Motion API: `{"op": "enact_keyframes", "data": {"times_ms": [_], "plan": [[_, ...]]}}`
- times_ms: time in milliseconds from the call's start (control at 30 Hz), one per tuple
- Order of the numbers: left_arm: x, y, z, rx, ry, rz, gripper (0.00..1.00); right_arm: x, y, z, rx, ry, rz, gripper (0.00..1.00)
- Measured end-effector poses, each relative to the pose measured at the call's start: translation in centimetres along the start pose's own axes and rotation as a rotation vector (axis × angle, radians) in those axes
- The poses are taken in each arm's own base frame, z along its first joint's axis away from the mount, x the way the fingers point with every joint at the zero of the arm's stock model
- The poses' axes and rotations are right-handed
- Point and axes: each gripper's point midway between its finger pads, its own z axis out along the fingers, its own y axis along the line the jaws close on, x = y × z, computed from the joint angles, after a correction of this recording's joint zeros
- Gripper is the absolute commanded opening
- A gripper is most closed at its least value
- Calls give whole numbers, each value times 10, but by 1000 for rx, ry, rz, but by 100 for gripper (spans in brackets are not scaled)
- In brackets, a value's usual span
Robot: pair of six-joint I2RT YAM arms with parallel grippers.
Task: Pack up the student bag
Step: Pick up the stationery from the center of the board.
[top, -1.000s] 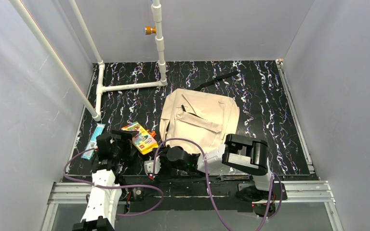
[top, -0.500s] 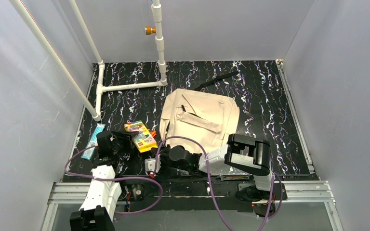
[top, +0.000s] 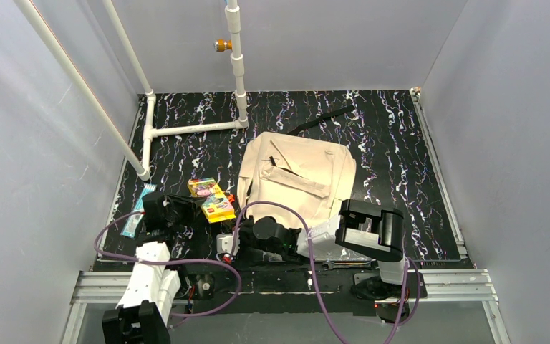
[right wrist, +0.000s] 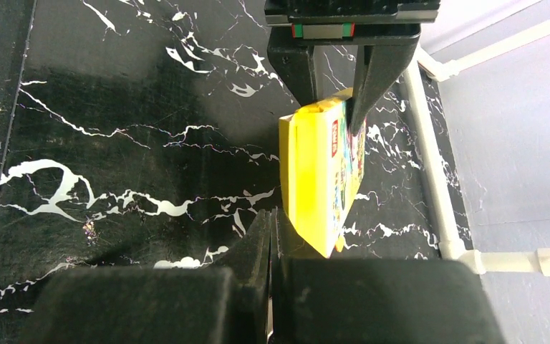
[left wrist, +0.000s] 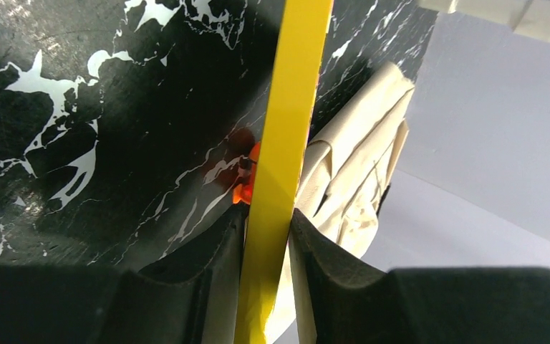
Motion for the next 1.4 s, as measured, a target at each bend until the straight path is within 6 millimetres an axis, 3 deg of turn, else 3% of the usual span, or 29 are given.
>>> {"op": "enact_keyframes", "data": {"times_ms": [67,100,167,333,433,533,633,767,833,900,1000,1133,1400], "plan": [[1,3,1,-21,15,14,26,0,0,0,1,0,9,1],[2,3,2,-29,22,23,25,0,0,0,2,1,16,10],[2,2,2,-37,33,47,23,2,-1,-1,16,12,51,37],[2,-10,-3,-33,47,111,21,-3,-18,-15,76,44,206,75],[3,-13,-8,-39,54,141,19,-21,-46,-37,131,56,327,87],[3,-18,-14,-44,59,162,17,-35,-77,-59,197,58,441,94],[2,-27,-17,-35,59,179,17,-30,-98,-79,261,102,529,98],[3,-37,-22,-17,70,188,17,4,-103,-97,303,236,618,98],[5,-42,-24,-3,80,191,17,38,-104,-109,319,350,724,98],[9,-49,-27,25,97,195,17,59,-111,-118,336,420,836,98],[14,-67,-35,94,122,204,17,70,-136,-124,365,434,1058,98],[19,-108,-49,248,145,227,18,46,-159,-116,335,307,1366,98],[31,-178,-89,469,182,316,19,-21,-165,-73,40,-11,1828,98]]}}
